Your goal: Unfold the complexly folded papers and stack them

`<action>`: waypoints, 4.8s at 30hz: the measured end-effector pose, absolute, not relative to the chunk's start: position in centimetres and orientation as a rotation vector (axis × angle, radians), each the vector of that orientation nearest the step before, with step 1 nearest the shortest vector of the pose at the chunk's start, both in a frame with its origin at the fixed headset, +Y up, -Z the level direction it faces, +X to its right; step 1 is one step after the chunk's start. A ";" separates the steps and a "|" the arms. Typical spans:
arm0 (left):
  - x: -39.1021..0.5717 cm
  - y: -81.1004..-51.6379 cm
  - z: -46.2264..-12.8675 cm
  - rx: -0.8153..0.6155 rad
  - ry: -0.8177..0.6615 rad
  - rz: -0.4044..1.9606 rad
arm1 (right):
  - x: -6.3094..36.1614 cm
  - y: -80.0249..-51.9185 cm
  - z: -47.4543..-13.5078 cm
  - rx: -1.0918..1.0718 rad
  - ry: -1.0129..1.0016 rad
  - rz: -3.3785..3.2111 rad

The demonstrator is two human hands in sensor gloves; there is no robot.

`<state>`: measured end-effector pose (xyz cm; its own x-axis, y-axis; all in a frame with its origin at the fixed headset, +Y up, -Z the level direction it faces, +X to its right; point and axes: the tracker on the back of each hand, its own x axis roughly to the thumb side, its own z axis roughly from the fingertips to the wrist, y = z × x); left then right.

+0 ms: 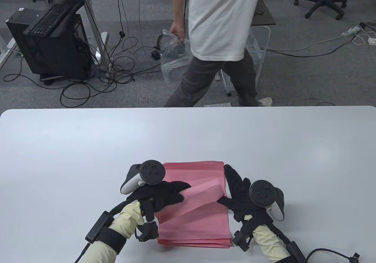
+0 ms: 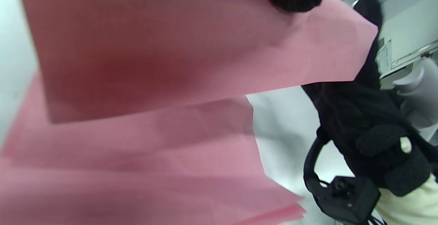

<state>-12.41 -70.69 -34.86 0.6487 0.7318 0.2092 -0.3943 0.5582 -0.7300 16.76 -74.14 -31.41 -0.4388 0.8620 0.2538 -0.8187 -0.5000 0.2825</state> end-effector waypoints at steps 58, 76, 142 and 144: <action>-18.0 -75.7 -28.5 -0.242 -0.183 1.303 | 18.5 -72.9 -35.9 0.023 0.117 1.754; -18.4 -75.9 -27.9 -0.123 -0.284 1.277 | 17.3 -71.9 -38.2 -0.068 0.239 1.829; -16.2 -76.3 -27.5 -0.509 -0.489 0.596 | 16.5 -75.8 -39.4 -0.230 0.262 1.831; -15.9 -76.0 -27.3 -0.467 -0.458 0.589 | 16.5 -76.0 -39.4 -0.237 0.263 1.832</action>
